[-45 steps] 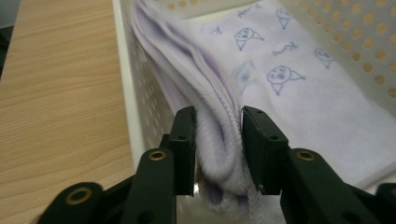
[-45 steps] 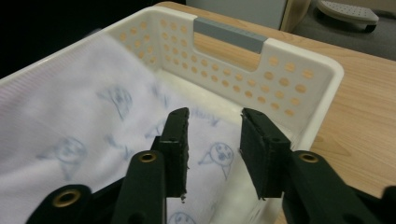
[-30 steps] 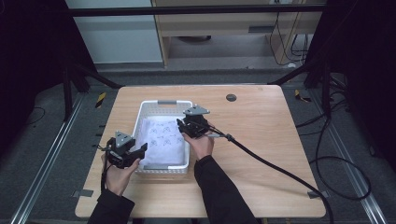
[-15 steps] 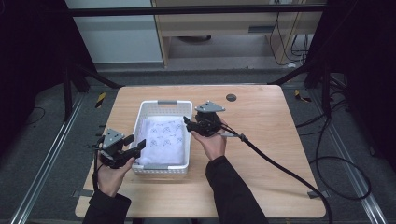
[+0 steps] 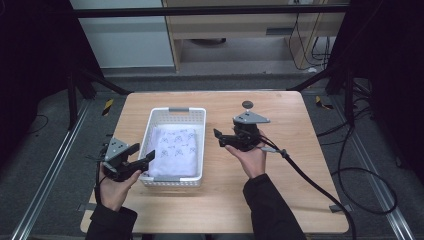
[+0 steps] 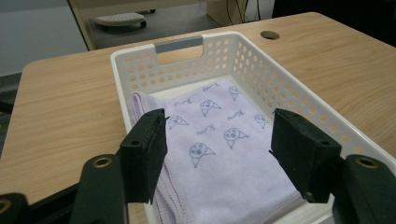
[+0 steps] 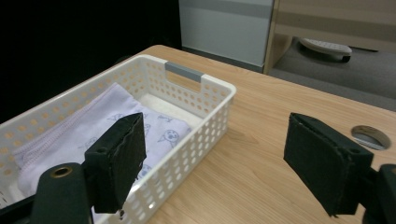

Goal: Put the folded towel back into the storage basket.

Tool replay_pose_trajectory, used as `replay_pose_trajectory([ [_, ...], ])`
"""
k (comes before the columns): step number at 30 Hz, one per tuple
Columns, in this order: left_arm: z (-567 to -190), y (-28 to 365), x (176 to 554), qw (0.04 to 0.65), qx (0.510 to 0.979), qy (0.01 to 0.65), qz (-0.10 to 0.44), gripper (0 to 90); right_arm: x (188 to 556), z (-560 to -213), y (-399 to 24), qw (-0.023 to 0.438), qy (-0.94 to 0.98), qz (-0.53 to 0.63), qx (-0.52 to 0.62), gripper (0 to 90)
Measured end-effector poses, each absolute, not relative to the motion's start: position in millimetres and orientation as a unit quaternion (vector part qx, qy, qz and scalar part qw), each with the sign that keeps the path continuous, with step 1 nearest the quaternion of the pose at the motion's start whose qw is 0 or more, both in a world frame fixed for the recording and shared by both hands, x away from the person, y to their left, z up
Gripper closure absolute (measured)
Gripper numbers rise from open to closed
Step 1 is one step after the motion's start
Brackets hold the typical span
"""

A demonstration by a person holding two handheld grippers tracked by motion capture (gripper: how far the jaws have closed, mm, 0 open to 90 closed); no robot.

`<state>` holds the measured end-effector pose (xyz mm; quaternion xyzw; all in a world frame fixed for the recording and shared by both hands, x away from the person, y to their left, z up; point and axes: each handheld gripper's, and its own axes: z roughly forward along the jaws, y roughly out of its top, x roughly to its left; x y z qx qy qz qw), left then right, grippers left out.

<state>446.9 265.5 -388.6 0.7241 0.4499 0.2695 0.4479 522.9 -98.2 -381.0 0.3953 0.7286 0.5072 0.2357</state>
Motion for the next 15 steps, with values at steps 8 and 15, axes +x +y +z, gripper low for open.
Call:
replay_pose_trajectory([
  [8, -396.1, 274.9, 445.7, 0.438, 0.727, 0.454, 0.272, 30.2, 507.8, -388.6, -135.1, 0.233, 0.72, 0.514, 0.404, 18.7],
  [15, -403.1, 290.3, 442.2, 0.432, 0.725, 0.455, 0.284, 27.8, 491.7, -405.4, -177.3, 0.227, 0.709, 0.519, 0.42, 17.6],
])
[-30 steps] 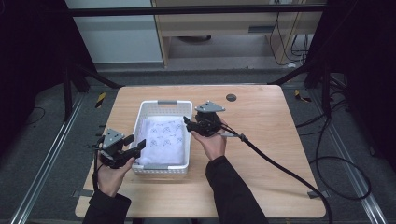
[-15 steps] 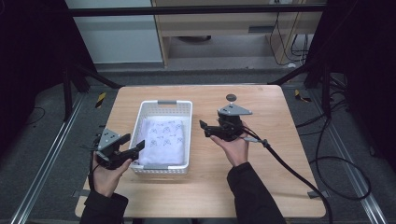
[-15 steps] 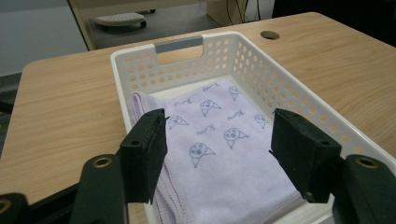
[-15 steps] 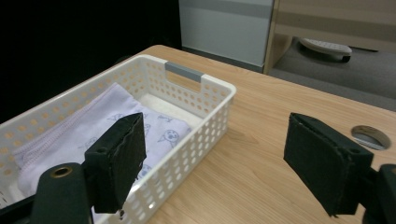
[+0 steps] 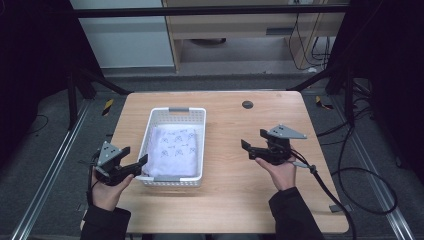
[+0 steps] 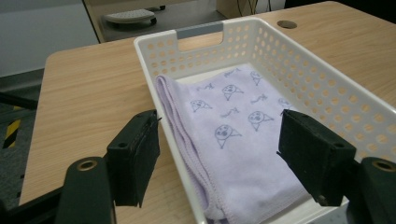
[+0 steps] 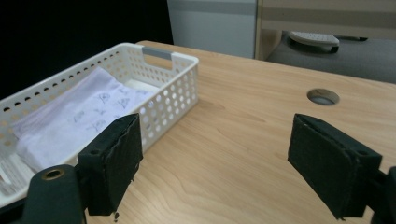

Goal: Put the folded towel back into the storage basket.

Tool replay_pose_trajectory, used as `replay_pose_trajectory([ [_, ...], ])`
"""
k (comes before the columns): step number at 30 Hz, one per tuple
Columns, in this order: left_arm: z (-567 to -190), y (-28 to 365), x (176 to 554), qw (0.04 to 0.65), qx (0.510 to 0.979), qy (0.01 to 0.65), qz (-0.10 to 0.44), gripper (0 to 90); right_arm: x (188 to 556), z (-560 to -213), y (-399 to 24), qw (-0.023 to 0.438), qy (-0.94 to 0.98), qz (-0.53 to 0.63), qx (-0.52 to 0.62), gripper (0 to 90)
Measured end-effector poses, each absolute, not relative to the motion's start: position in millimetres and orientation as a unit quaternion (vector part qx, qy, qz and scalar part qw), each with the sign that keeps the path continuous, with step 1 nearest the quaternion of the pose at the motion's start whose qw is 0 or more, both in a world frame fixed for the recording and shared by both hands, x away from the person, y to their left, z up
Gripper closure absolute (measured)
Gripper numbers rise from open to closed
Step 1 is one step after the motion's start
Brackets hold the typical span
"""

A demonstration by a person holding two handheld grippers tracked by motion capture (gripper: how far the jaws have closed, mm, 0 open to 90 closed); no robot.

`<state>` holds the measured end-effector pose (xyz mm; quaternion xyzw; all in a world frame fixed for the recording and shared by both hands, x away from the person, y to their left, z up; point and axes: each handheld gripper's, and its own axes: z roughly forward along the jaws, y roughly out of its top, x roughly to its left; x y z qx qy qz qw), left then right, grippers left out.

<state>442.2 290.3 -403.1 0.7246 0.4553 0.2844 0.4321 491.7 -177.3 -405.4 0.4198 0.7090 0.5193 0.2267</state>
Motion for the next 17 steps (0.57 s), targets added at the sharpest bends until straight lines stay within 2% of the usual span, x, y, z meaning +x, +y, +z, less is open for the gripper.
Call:
replay_pose_trajectory([
  [17, -425.4, 317.7, 435.3, 0.419, 0.717, 0.471, 0.297, 28.9, 463.1, -445.7, -252.8, 0.242, 0.709, 0.489, 0.447, 16.1],
])
